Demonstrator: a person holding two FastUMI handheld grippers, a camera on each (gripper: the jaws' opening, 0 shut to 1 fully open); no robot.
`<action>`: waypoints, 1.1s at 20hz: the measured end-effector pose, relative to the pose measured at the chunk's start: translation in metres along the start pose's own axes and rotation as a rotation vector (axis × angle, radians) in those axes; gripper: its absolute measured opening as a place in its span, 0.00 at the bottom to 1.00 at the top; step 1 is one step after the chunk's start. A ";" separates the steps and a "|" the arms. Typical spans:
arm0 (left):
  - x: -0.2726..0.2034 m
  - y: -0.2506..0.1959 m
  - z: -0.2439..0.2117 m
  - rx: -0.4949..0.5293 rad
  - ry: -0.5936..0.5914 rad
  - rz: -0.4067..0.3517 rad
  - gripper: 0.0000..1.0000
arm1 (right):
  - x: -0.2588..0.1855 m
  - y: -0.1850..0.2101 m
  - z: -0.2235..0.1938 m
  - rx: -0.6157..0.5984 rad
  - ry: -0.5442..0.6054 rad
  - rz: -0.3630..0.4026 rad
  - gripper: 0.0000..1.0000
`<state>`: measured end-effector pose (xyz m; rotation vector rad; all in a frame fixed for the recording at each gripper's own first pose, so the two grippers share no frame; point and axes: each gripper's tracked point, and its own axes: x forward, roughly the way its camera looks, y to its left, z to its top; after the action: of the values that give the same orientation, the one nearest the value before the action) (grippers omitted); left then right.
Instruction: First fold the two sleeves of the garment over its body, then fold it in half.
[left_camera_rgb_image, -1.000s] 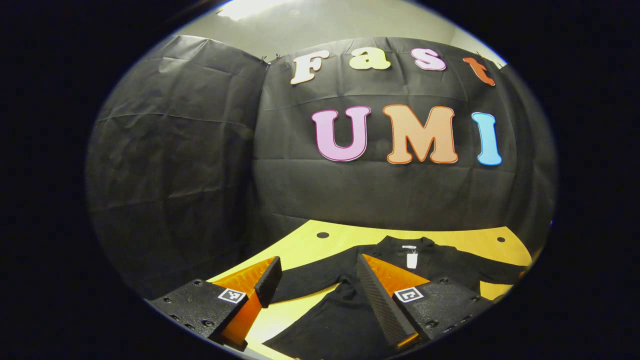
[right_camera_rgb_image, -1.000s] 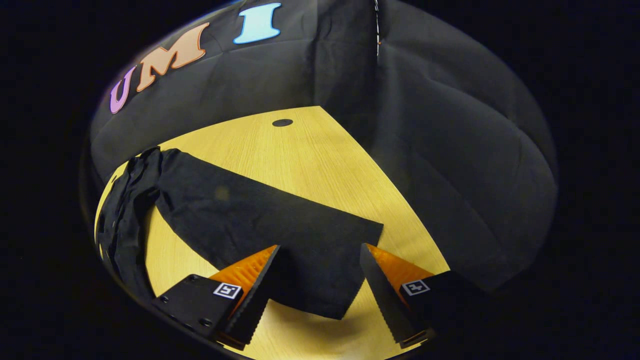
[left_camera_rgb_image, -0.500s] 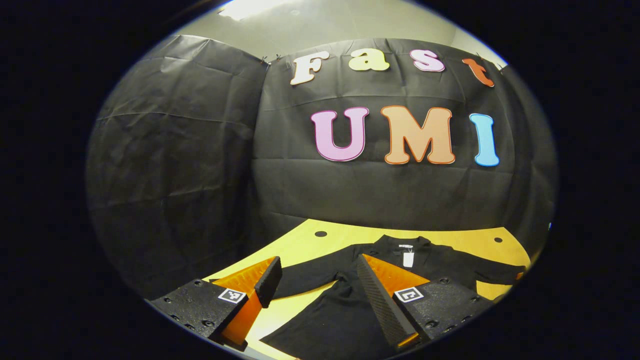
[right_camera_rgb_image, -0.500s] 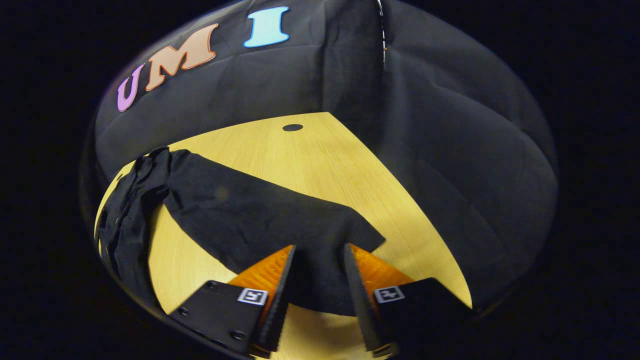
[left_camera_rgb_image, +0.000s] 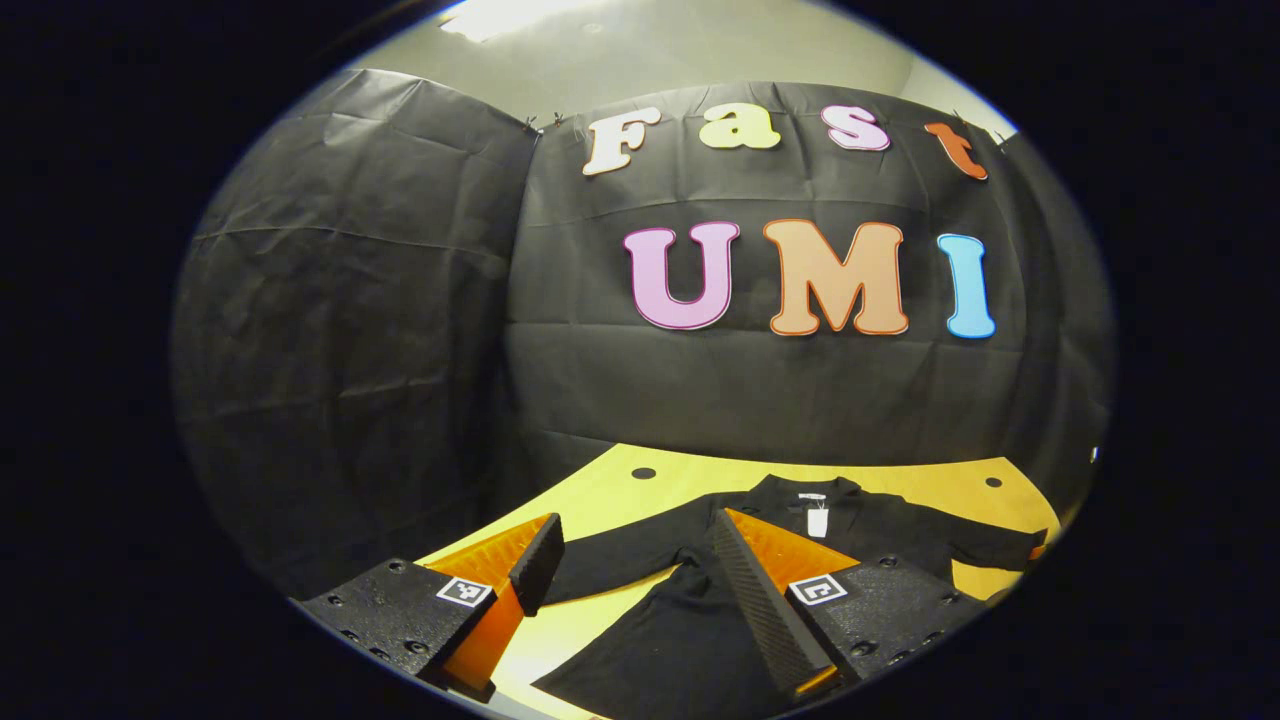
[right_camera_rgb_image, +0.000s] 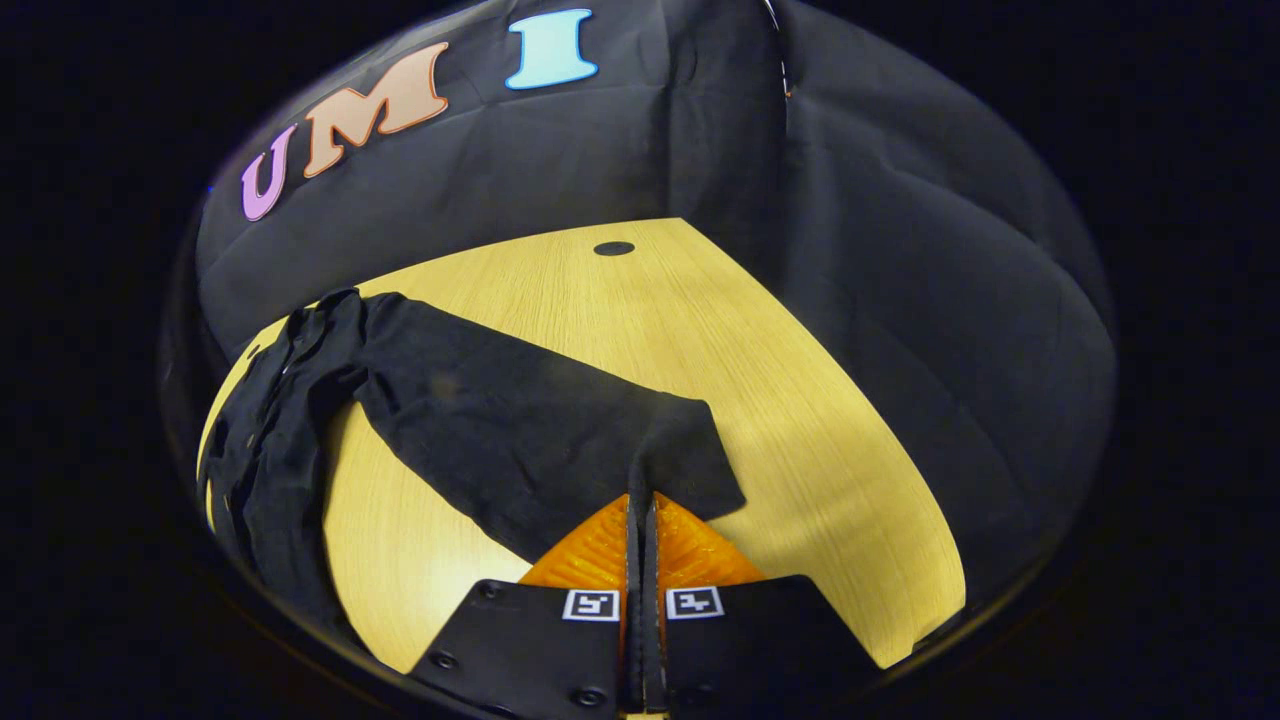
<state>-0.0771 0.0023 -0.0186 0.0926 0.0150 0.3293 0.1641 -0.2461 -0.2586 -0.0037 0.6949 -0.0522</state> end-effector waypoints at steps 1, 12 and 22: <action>0.001 0.001 -0.001 -0.002 0.000 -0.004 0.92 | -0.002 0.002 0.000 -0.006 0.014 0.006 0.03; 0.021 0.019 -0.001 -0.016 0.012 -0.045 0.92 | -0.027 0.039 0.066 -0.048 -0.090 0.011 0.00; 0.042 0.042 -0.001 -0.056 0.014 -0.073 0.92 | -0.061 0.169 0.162 -0.084 -0.287 0.150 0.02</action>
<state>-0.0514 0.0556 -0.0158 0.0336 0.0233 0.2576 0.2286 -0.0761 -0.0990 -0.0387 0.4083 0.1202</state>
